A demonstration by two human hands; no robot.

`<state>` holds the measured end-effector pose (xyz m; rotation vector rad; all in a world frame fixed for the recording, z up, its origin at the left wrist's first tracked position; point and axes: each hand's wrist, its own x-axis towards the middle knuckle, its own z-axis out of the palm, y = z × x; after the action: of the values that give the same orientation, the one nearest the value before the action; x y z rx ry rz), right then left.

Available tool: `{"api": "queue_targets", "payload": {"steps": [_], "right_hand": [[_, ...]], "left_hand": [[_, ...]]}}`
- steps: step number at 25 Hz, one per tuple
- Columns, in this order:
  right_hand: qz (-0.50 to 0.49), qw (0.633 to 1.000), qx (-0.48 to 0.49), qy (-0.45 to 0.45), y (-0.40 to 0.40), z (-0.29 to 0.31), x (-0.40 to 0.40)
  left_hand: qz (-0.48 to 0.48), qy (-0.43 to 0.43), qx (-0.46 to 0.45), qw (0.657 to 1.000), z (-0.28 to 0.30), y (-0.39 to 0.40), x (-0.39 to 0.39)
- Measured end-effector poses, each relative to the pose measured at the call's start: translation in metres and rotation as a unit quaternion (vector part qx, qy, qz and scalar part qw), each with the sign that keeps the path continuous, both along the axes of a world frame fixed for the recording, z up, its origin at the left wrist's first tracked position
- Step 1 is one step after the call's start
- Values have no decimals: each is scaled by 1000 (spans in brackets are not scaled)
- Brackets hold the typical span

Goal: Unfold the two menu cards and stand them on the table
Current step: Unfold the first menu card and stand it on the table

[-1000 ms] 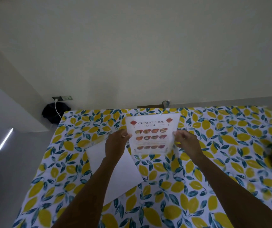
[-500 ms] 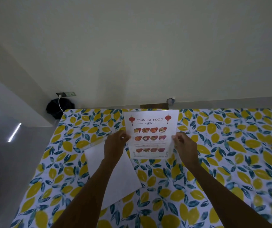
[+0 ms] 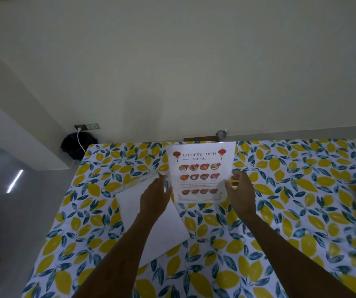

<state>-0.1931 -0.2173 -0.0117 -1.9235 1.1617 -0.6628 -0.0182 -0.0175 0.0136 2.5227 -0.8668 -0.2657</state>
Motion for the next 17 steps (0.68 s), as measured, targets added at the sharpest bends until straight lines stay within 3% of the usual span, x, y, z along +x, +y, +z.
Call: {"api": "queue_targets", "payload": {"steps": [5,9,13,17], "right_hand": [[49,996,-34,70,50,2,-5],[137,974,-115,141,108,-2,0],[198,942,-155,222,158,-8,13],[230,930,-155,243,195,-22,24]], "left_hand": [[-10,-17,61,998,-11,64,4],[-25,-23,109,993,-23,126,7],[-18,9,134,991,-42,181,11],[-5,35,142,989,-63,223,9]]}}
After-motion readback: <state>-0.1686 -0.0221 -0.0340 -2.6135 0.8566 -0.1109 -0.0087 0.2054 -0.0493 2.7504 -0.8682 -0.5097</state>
